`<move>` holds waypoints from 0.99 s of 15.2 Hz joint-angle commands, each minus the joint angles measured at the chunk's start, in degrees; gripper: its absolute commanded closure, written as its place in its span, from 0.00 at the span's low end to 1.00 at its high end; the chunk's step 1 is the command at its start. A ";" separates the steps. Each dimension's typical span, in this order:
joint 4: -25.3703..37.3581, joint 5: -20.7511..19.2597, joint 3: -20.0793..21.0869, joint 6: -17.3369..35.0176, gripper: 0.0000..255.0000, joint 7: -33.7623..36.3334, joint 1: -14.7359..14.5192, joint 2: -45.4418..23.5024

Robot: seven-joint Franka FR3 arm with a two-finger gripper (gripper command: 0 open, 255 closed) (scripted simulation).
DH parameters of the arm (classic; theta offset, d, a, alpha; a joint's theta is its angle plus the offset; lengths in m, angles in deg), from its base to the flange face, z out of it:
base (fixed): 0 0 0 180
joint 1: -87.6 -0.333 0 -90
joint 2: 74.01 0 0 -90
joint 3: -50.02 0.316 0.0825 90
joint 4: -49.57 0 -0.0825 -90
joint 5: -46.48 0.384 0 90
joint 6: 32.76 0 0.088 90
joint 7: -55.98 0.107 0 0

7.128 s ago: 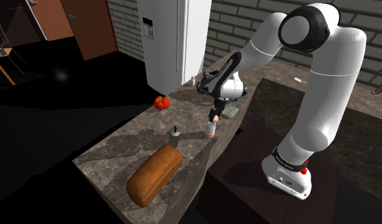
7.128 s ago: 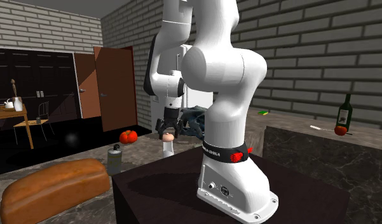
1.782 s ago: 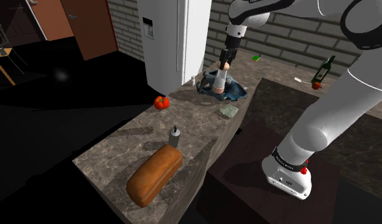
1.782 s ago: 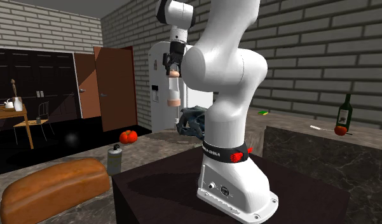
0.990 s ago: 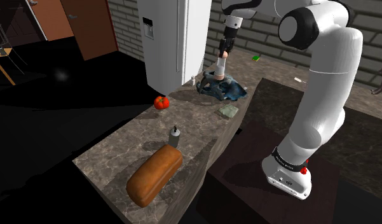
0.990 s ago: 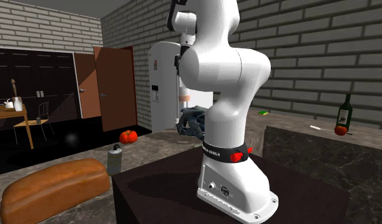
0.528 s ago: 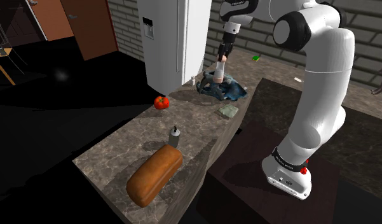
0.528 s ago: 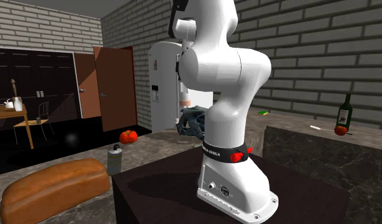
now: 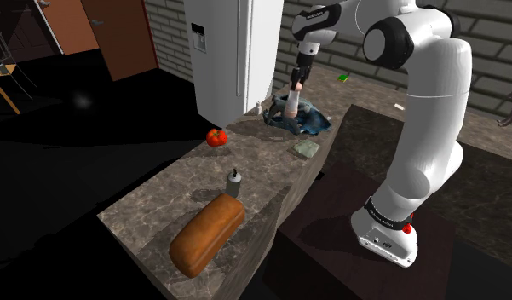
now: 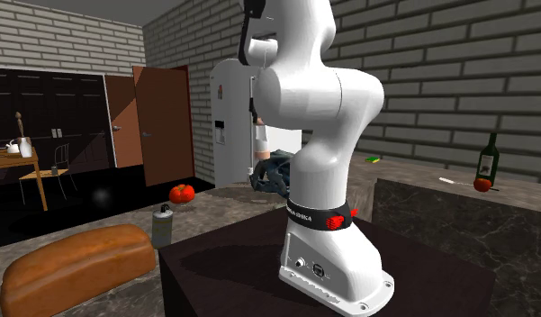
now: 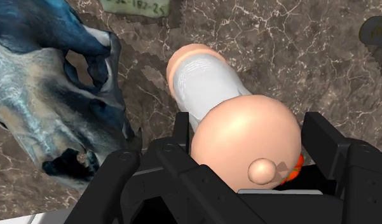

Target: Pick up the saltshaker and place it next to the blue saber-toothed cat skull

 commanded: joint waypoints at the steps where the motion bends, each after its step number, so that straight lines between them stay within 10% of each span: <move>1: -0.82 0.27 0.13 1.33 1.00 -0.24 -0.04 -0.52; 15: -5.44 2.46 1.16 9.79 1.00 -2.50 0.28 -4.78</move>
